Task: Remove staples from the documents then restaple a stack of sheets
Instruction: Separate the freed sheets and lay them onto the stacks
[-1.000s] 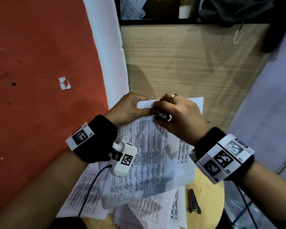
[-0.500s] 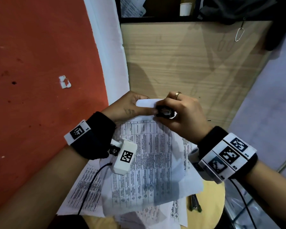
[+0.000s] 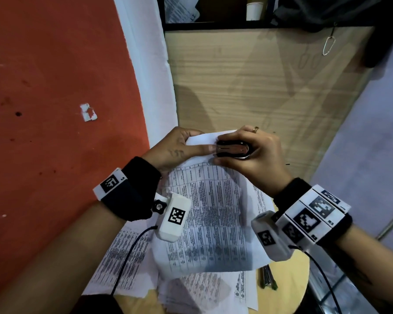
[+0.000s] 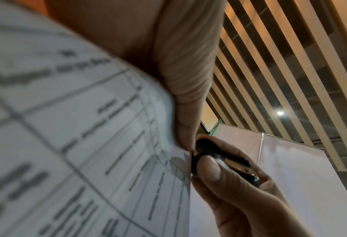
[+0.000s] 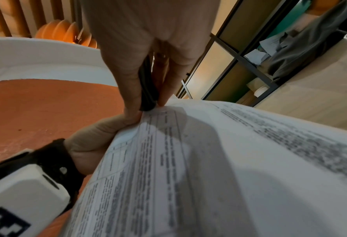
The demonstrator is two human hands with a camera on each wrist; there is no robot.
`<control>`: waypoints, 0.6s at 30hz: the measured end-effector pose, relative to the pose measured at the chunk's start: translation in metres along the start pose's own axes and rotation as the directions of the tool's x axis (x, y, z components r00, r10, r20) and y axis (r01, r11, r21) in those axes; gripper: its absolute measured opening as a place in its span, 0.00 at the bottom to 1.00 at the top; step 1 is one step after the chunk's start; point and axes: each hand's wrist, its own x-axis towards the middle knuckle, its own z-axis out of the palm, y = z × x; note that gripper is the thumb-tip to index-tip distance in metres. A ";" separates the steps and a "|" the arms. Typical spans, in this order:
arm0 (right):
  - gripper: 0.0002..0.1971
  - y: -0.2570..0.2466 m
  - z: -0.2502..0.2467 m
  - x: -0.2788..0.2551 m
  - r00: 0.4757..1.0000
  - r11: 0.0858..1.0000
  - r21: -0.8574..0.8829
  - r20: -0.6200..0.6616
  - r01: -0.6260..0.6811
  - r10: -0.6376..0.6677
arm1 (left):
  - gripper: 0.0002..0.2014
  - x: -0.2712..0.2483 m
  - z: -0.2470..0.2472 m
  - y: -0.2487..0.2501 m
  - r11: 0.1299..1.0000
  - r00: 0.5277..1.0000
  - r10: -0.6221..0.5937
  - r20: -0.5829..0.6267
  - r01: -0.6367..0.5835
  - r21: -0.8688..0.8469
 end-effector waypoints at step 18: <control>0.16 0.007 0.008 -0.005 0.997 0.996 -0.083 -0.075 0.016 -0.022 | 0.08 0.005 0.017 -0.013 0.831 0.952 0.203 -0.230 -0.043 0.555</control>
